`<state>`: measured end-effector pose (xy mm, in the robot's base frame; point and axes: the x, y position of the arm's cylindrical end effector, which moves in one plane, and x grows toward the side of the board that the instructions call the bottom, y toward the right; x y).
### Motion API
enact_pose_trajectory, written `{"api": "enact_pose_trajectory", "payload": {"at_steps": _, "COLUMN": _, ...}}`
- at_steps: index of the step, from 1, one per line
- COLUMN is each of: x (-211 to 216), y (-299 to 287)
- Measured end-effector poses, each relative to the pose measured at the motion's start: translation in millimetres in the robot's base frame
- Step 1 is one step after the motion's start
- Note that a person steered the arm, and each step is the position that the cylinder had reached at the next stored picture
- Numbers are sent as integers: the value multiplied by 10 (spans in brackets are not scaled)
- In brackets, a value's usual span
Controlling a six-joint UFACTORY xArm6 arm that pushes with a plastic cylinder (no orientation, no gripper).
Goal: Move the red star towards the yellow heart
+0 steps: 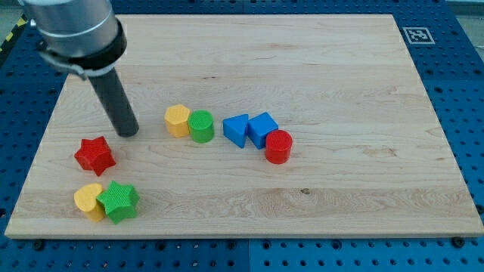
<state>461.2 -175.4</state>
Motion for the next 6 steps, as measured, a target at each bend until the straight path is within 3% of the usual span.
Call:
{"api": "enact_pose_trajectory", "payload": {"at_steps": 2, "x": 20, "y": -440}}
{"api": "enact_pose_trajectory", "payload": {"at_steps": 6, "x": 438, "y": -329}}
